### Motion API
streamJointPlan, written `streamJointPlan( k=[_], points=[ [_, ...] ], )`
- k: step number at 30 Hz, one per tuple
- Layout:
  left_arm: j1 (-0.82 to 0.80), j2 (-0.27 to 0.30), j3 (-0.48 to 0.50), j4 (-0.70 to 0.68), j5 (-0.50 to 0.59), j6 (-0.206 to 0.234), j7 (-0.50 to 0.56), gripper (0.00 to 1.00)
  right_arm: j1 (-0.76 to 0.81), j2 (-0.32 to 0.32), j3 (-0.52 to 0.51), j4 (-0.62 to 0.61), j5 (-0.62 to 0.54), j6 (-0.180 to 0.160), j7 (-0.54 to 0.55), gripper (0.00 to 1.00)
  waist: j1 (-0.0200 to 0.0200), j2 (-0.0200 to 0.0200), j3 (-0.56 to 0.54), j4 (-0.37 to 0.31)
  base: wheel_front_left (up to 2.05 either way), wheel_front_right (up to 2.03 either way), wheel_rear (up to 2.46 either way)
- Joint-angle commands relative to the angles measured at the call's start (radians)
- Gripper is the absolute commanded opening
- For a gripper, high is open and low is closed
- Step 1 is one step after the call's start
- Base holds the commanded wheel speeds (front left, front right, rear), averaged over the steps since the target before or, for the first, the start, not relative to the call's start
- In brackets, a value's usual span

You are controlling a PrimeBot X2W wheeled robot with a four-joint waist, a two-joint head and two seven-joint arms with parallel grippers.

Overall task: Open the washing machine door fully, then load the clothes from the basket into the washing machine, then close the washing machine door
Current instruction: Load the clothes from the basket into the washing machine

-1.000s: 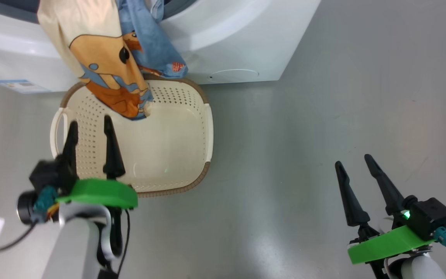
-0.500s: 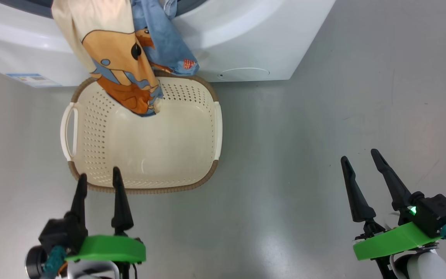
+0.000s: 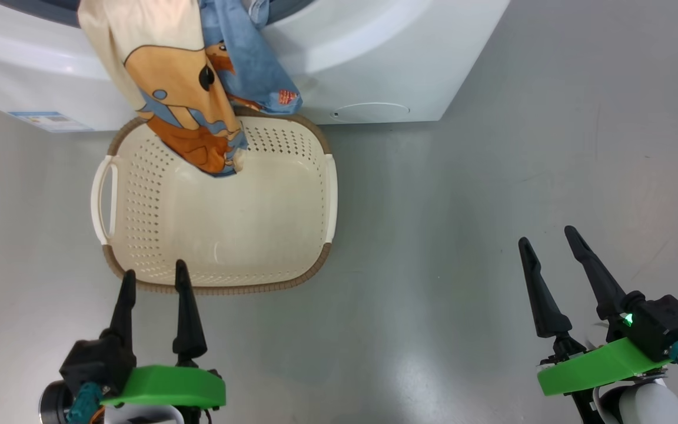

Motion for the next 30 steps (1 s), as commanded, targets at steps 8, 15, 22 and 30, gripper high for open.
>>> streamJointPlan(
  k=[8,15,22,30],
  points=[
    [-0.123,0.029,0.036,0.084,-0.041,-0.066,-0.009,1.0,-0.007,-0.002,0.044,-0.028,-0.007,0.002,-0.005,1.0,0.0001,-0.0001,0.032,-0.03,0.0,0.0,0.0],
    [-0.299,0.028,0.081,0.281,-0.092,-0.12,-0.029,1.0,-0.01,-0.007,0.04,-0.031,-0.006,0.002,-0.005,1.0,0.0001,-0.0001,0.061,-0.062,0.0,0.0,0.0],
    [-0.479,0.03,0.14,0.475,-0.162,-0.237,-0.036,1.0,-0.012,-0.014,0.042,-0.041,-0.008,0.002,-0.005,1.0,0.0001,-0.0001,0.1,-0.089,0.0,0.0,0.0],
    [-0.605,0.027,0.191,0.607,-0.163,-0.332,-0.037,1.0,-0.017,-0.027,0.044,-0.053,-0.011,0.002,-0.005,1.0,0.0001,-0.0001,0.147,-0.104,0.0,0.0,0.0]
  ],
)
